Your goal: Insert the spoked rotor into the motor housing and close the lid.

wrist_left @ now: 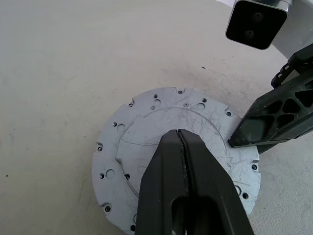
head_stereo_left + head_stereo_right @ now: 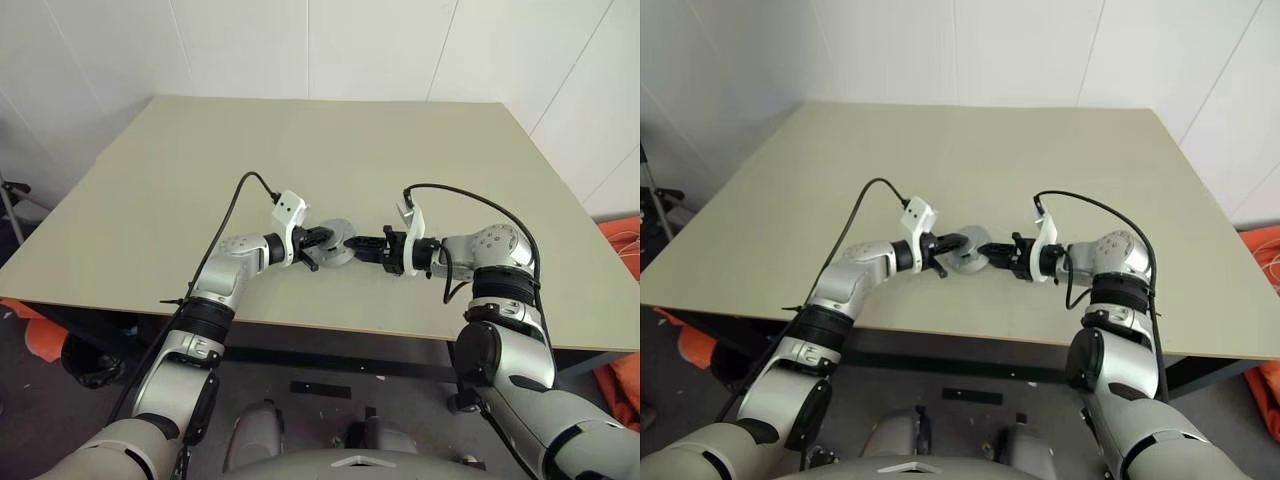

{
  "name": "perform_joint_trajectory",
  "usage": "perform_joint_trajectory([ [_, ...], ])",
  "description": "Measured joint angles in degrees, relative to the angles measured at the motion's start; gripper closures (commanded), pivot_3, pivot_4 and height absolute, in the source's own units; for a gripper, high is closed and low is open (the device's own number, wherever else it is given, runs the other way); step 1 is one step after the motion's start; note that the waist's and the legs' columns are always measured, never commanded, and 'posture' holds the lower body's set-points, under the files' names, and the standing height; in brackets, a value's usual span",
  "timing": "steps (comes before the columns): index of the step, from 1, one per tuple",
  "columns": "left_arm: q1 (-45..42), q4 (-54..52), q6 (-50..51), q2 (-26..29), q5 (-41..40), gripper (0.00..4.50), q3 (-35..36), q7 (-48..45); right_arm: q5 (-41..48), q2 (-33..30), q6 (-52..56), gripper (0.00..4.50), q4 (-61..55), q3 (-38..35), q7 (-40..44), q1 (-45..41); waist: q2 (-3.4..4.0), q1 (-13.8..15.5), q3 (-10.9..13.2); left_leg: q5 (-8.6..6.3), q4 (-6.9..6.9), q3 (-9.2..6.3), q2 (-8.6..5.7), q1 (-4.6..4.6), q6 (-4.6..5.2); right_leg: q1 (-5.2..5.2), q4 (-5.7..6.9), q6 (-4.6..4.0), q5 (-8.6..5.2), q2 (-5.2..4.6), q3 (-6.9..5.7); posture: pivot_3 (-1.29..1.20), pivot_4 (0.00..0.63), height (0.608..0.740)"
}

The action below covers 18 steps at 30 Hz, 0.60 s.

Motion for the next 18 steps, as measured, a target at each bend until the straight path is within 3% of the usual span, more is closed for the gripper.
perform_joint_trajectory([
  [18,0.3,-3.4,2.8,-1.2,-1.7,4.50,1.0,1.6,0.9,0.6,-0.2,3.30,-1.0,-1.0,-1.3,0.2,0.05,0.1,0.0,0.01,0.00,0.00,-0.01,-0.08,-0.01,-0.06,0.01,0.00,0.00,-0.01,0.00,0.00,0.000,0.740],
])
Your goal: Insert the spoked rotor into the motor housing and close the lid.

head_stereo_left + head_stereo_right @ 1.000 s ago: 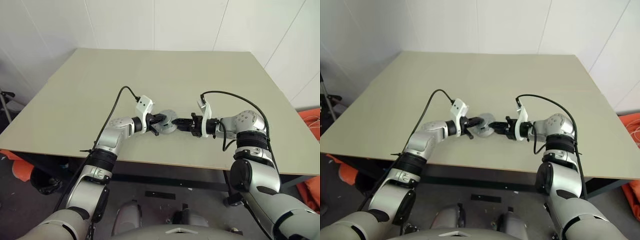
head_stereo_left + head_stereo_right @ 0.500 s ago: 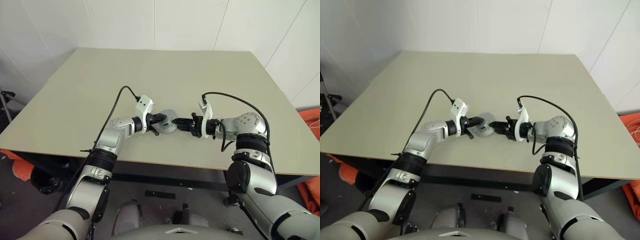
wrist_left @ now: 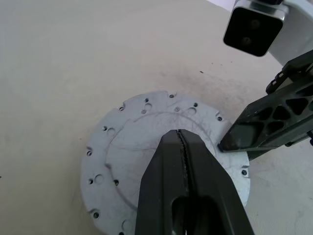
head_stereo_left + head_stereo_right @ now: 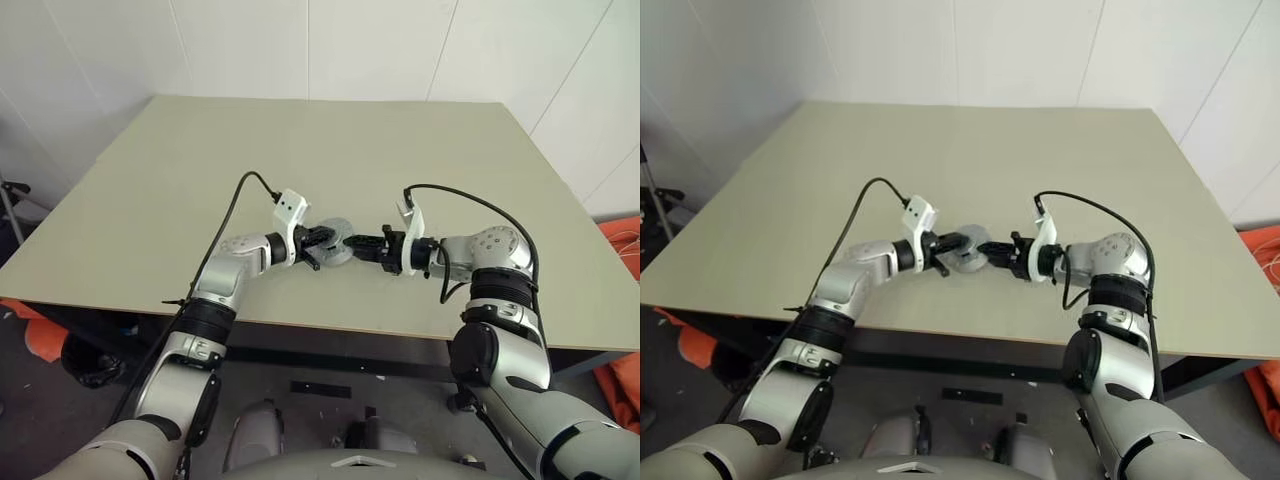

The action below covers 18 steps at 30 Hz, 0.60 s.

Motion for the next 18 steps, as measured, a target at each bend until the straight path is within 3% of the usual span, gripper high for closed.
perform_joint_trajectory([
  [7,1.6,-9.3,3.5,-1.2,-6.3,4.50,4.0,2.1,1.8,0.0,-1.0,3.30,-0.6,0.1,0.3,0.0,0.00,0.1,0.0,0.01,0.08,0.00,-0.01,-0.45,0.01,-0.49,0.24,0.00,0.01,-0.01,0.00,0.00,0.000,0.740],
  [12,5.7,-21.1,9.3,-3.5,-18.2,4.50,11.9,5.1,2.1,-0.3,-2.4,3.30,-0.6,0.1,0.3,0.0,0.01,0.1,0.0,0.00,0.07,0.01,0.00,-0.50,0.00,-0.55,0.27,-0.07,-0.03,0.00,0.00,0.00,0.000,0.740],
  [18,16.9,-28.2,20.0,-5.8,-34.2,4.50,23.8,16.5,2.2,-0.9,-4.6,3.30,0.4,0.0,-0.1,-0.5,0.01,-0.1,0.0,0.00,0.10,0.02,0.02,-0.50,0.00,-0.55,0.25,-0.09,-0.04,0.02,0.00,0.00,0.000,0.740],
])
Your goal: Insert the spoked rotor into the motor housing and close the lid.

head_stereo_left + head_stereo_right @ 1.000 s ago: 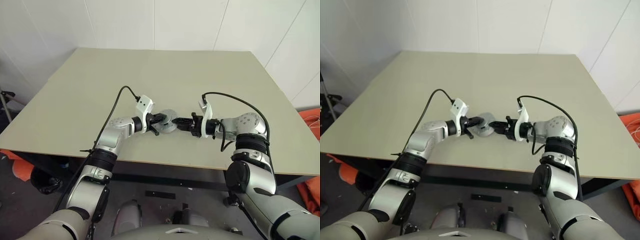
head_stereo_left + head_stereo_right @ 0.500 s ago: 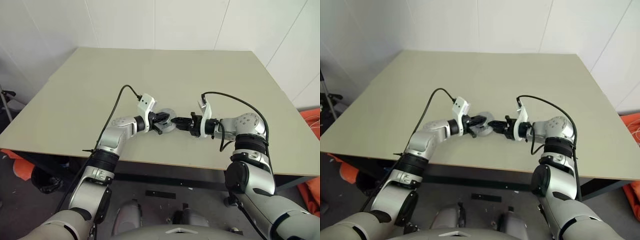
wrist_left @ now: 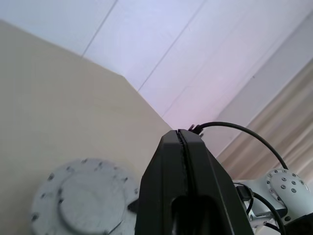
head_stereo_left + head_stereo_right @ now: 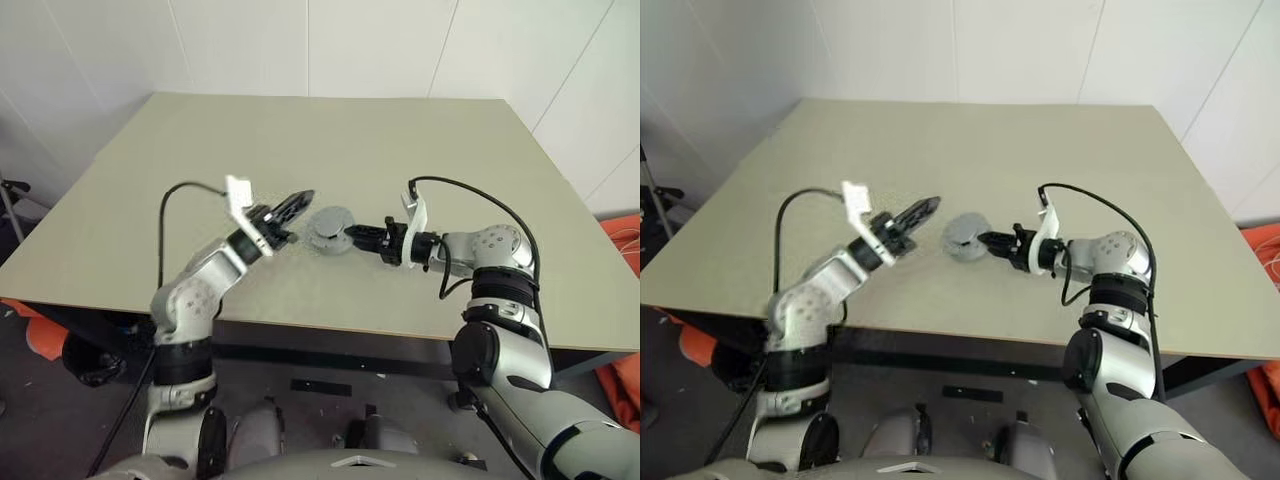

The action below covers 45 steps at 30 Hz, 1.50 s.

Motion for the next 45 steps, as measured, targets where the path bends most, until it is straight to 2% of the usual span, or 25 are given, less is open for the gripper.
perform_joint_trajectory([
  [1,1.3,-0.2,1.0,0.0,-1.4,4.50,1.2,1.7,0.0,0.1,0.0,3.30,0.1,-0.1,-0.3,-0.4,0.00,0.0,0.0,0.00,0.01,0.00,0.00,0.00,0.00,0.00,-0.01,0.00,0.00,0.00,0.00,0.00,0.000,0.740],
  [6,8.5,-0.9,5.0,-2.3,-11.5,2.97,7.1,10.6,1.9,1.2,0.5,3.30,-0.3,-2.2,-1.5,-4.4,-0.01,-0.1,0.0,0.00,0.03,0.01,0.02,0.02,-0.01,0.03,-0.04,0.02,0.00,0.03,0.01,0.00,0.000,0.740],
  [15,8.9,0.2,5.9,-3.5,-20.8,0.19,7.3,17.0,4.7,4.7,4.2,3.30,-3.1,-3.2,-4.8,-5.4,-0.01,0.3,0.0,0.01,0.02,0.00,-0.01,0.03,-0.03,0.09,-0.10,0.14,0.06,0.02,0.02,0.00,0.000,0.740],
  [16,8.8,0.5,5.8,-3.6,-22.0,0.02,7.3,17.7,4.8,4.7,4.4,3.30,-3.8,-3.6,-5.2,-5.4,-0.01,0.3,0.0,0.02,0.02,-0.01,-0.01,0.03,-0.05,0.09,-0.10,0.24,0.12,0.02,0.03,0.00,0.000,0.740],
  [23,7.8,4.0,5.4,-4.2,-29.3,0.02,7.2,21.4,5.9,5.2,6.2,3.30,-6.8,-5.2,-6.4,-5.4,-0.02,0.2,0.0,0.04,0.01,-0.01,-0.01,0.06,-0.09,0.10,-0.09,0.35,0.17,0.03,0.05,0.00,0.000,0.740],
  [29,7.2,7.0,4.8,-4.2,-31.3,0.02,6.1,21.9,7.3,6.7,8.1,3.30,-9.0,-6.5,-7.5,-5.4,-0.02,0.1,0.0,0.05,0.01,-0.03,-0.02,0.06,-0.12,0.10,-0.09,0.42,0.20,0.04,0.06,0.00,0.000,0.740],
  [45,2.8,9.9,0.8,-5.9,-35.6,0.02,4.8,19.0,21.5,8.8,8.2,3.30,-12.6,-4.1,-16.4,-1.6,-0.02,0.2,0.0,0.09,0.02,-0.07,-0.07,0.17,-0.18,0.27,-0.13,0.61,0.31,0.03,0.11,0.00,0.000,0.740],
])
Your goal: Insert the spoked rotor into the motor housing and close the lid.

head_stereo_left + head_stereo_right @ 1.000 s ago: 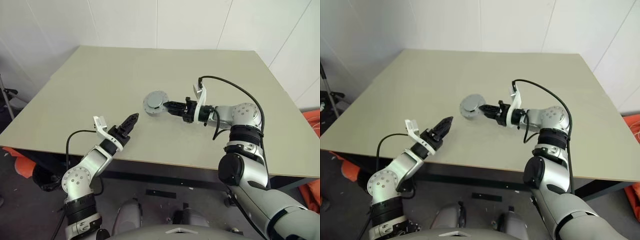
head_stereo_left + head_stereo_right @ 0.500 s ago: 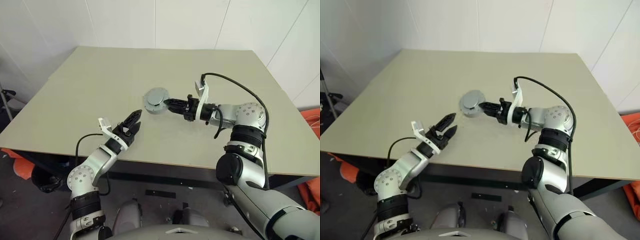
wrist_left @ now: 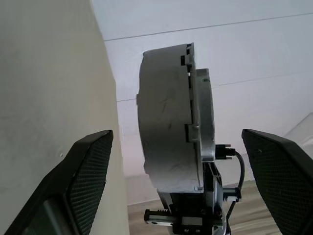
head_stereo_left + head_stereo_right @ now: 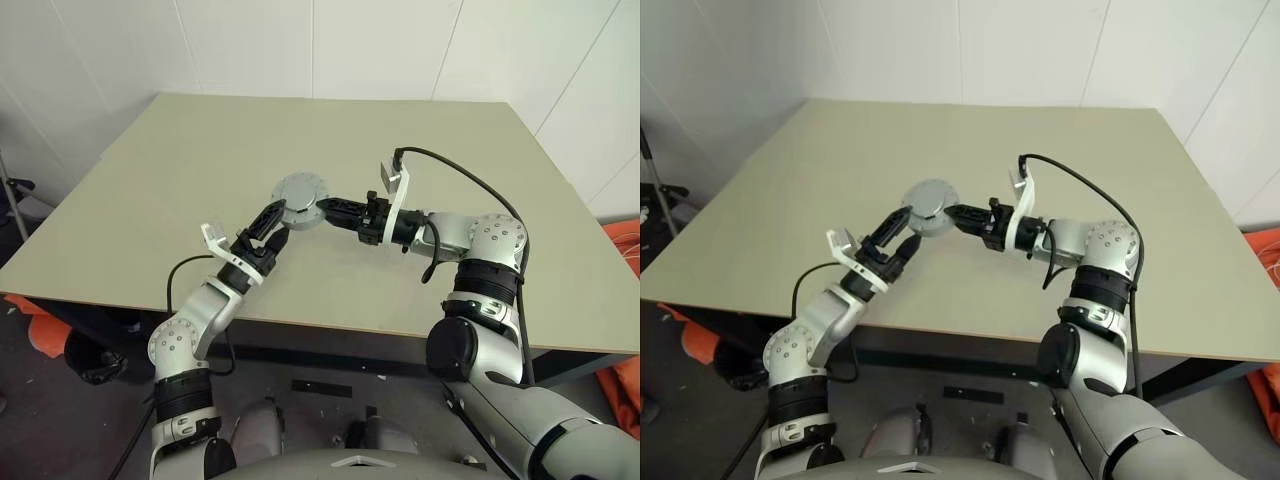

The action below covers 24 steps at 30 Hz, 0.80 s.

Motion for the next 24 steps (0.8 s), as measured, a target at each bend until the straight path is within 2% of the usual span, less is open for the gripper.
perform_joint_trajectory([
  [7,-0.9,2.1,-1.9,-0.3,0.0,0.02,-0.9,-0.4,7.9,0.4,0.0,3.30,-0.9,1.6,-5.9,2.4,0.00,0.0,0.0,0.01,0.00,0.00,0.00,0.00,-0.01,0.00,0.00,0.05,0.02,0.00,0.01,0.00,0.000,0.740],
  [10,-1.5,2.2,-2.3,-0.2,0.0,0.61,-0.9,-0.7,10.4,0.3,0.0,3.30,-0.9,1.7,-8.1,2.5,0.00,0.0,0.0,0.02,0.00,-0.01,-0.01,0.00,-0.04,0.01,0.00,0.08,0.03,0.00,0.01,0.00,0.000,0.740],
  [14,-1.6,2.4,-2.3,-0.2,0.0,1.86,-1.1,-0.7,12.7,0.1,0.0,3.30,-0.9,1.7,-10.3,2.5,0.00,0.0,0.0,0.03,0.01,-0.01,-0.02,0.00,-0.06,0.01,0.01,0.11,0.04,0.00,0.01,0.00,0.000,0.740],
  [16,-1.6,2.4,-2.3,-0.3,-0.7,2.34,-1.1,-1.1,13.9,0.1,0.0,3.30,-0.9,1.6,-11.2,2.6,0.00,0.0,0.0,0.03,0.02,-0.01,-0.02,-0.01,-0.06,0.01,0.01,0.12,0.04,0.00,0.01,0.00,0.000,0.740],
  [24,-1.6,2.4,-2.2,0.0,-1.4,2.35,-1.2,-0.9,15.6,0.1,0.0,3.30,-0.9,1.5,-12.8,2.6,0.00,-0.1,0.0,0.04,0.02,-0.02,-0.03,-0.01,-0.07,0.01,0.01,0.14,0.05,0.00,0.02,0.00,0.000,0.740],
])
